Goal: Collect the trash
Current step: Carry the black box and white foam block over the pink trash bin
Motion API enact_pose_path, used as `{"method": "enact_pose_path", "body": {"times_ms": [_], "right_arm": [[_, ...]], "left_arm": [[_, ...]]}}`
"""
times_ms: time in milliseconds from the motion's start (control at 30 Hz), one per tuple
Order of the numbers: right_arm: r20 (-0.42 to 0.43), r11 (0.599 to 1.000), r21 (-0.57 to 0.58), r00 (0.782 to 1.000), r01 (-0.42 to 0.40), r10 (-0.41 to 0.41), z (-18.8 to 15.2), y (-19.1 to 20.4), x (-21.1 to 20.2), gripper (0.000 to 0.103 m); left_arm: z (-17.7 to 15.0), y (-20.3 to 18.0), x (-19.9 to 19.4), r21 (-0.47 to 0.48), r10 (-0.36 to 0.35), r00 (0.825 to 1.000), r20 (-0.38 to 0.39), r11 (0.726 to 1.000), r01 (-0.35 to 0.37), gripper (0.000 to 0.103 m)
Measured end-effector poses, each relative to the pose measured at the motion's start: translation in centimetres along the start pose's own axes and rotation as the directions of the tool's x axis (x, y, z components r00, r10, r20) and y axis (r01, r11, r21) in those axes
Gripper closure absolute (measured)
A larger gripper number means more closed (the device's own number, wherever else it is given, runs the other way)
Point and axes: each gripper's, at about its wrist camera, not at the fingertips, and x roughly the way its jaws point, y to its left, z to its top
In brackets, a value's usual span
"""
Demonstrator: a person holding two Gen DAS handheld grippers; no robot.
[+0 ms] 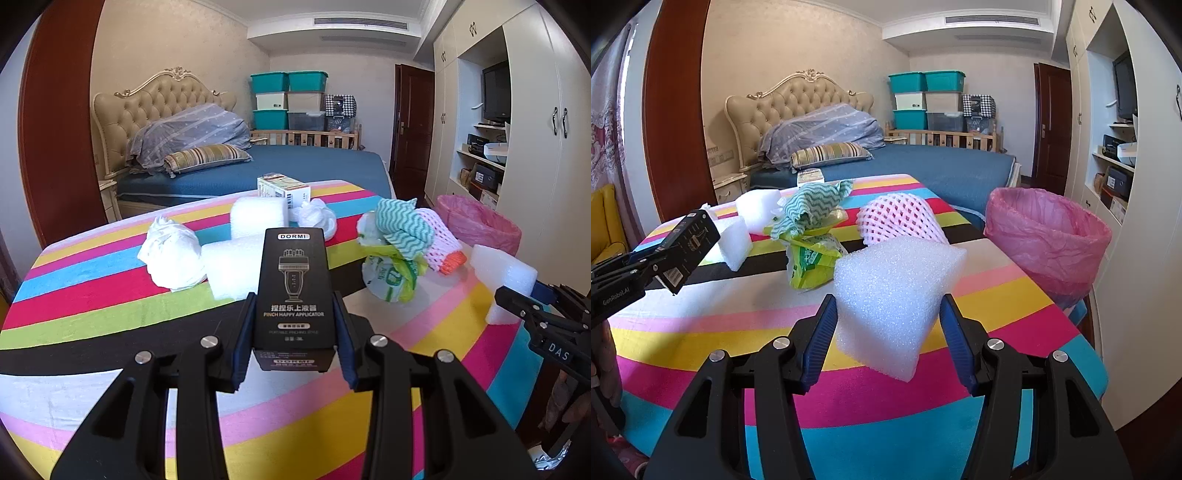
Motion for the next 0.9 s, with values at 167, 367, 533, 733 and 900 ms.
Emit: {"method": "enact_pose_path", "body": {"times_ms": [167,367,533,733,900], "right_arm": [[0.013,1.0,0.006,1.0,-0.005,0.005,0.0,-0.3,-0.3,0.048],[0.033,1.0,0.012,0.999,-0.003,0.003,0.1,-0.9,-0.8,0.048],[0.046,1.0,0.026,0.999,0.004,-0.005,0.1,-1.8,-0.9,0.048],[0.084,0.999,0.033,0.996,0.007,-0.01,0.3,-3.2,-1.5,0.048],[0.123,0.998,0.051,0.992,0.021,-0.027,0.7,-5.2,-2.3,0.048]], "left_arm": [[0.3,-1.1,-0.1,0.021,-0.022,1.0,0.014,1.0,0.022,0.065],[0.5,-2.8,0.0,0.061,-0.051,0.999,0.016,0.997,0.05,0.065],[0.8,-4.3,0.4,0.096,-0.087,0.996,0.005,0.992,0.087,0.065],[1.8,-7.0,1.2,0.145,-0.138,0.99,-0.001,0.98,0.137,0.065],[2.9,-9.7,2.3,0.176,-0.19,0.982,-0.009,0.966,0.189,0.065]]}}
